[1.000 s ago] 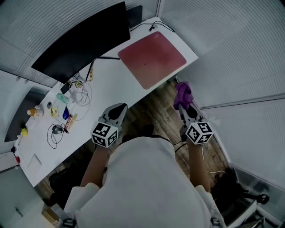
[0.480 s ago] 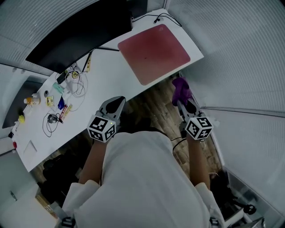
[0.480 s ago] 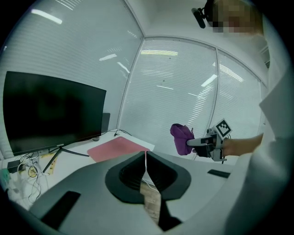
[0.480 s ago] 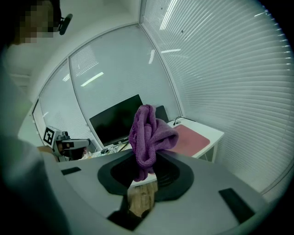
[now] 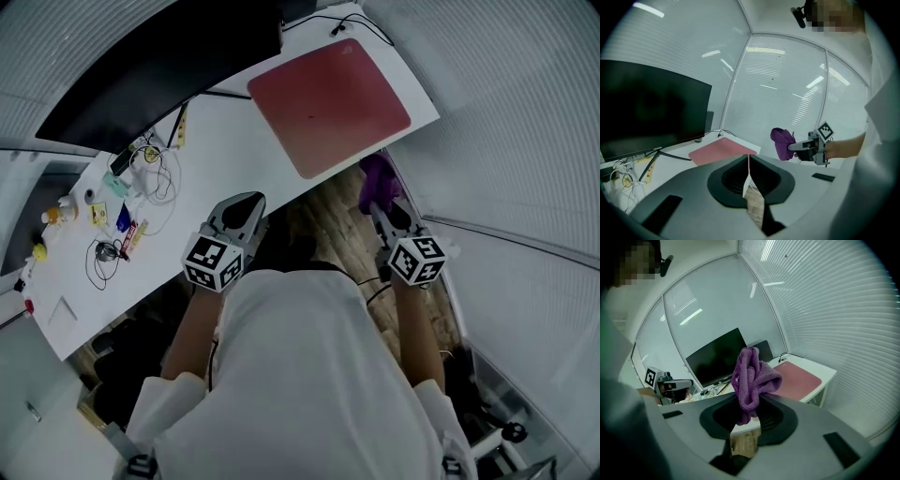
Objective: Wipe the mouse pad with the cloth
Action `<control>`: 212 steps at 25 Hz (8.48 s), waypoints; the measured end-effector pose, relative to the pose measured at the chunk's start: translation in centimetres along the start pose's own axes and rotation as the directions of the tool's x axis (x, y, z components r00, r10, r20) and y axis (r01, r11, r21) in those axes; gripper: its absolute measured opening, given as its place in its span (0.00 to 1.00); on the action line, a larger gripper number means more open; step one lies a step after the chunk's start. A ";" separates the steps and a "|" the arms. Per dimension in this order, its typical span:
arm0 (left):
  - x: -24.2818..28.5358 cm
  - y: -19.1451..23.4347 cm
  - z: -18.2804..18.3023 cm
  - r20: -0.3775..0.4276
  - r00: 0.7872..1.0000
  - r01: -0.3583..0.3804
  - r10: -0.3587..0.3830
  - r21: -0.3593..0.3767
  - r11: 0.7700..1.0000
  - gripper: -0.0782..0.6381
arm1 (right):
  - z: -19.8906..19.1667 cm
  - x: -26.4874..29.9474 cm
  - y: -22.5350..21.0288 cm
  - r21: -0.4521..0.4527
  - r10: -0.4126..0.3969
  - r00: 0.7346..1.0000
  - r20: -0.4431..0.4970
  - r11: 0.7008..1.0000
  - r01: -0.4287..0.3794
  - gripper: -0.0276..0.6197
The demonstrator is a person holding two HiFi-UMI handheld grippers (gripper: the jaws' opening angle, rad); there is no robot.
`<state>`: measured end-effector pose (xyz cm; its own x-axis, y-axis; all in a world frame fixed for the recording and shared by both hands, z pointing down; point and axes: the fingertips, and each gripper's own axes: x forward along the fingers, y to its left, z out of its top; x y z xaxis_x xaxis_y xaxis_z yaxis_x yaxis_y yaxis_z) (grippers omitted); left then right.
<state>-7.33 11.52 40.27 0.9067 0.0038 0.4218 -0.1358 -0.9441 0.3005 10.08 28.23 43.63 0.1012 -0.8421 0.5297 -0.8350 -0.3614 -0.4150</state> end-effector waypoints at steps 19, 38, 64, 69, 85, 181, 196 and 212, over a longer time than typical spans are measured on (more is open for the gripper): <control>6.0 9.3 0.2 -0.079 0.987 0.137 -0.140 -0.043 0.990 0.14 | 0.3 12.3 1.1 0.021 0.014 0.979 -0.201 1.000 -0.010 0.20; 5.9 10.8 -2.5 -0.089 0.992 0.074 -0.085 -0.125 0.989 0.14 | -5.5 18.6 2.3 -0.039 0.127 0.885 -0.448 0.986 -0.162 0.20; 9.3 8.4 -6.4 -0.149 0.985 -0.128 0.091 -0.265 0.956 0.14 | -14.1 24.9 0.0 -0.027 0.246 0.673 -0.698 0.930 -0.368 0.20; 9.4 8.8 -7.3 -0.162 0.980 -0.154 0.111 -0.283 0.947 0.14 | -15.3 26.3 -0.2 -0.019 0.248 0.652 -0.717 0.927 -0.374 0.20; 12.5 8.2 -5.7 -0.170 0.975 -0.188 0.145 -0.274 0.943 0.14 | -14.0 27.2 -5.4 -0.073 0.188 0.655 -0.732 0.934 -0.350 0.20; 20.4 7.6 -1.9 -0.128 0.945 -0.327 0.301 -0.346 0.879 0.14 | 6.3 30.6 -35.4 -0.488 -0.366 0.770 -0.523 0.869 0.082 0.19; 17.6 8.0 -3.4 -0.125 0.943 -0.333 0.309 -0.363 0.870 0.14 | 4.3 31.1 -33.2 -0.475 -0.358 0.745 -0.564 0.878 0.062 0.19; 14.9 8.5 -3.3 -0.096 0.938 -0.344 0.332 -0.348 0.872 0.14 | 1.8 31.8 -28.3 -0.480 -0.321 0.740 -0.591 0.877 -0.003 0.19</control>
<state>3.74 4.61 51.96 0.7671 -0.2783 0.5780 -0.5699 -0.7094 0.4147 37.91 11.02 70.93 0.0231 -0.2703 0.9625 -0.9925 -0.1219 -0.0105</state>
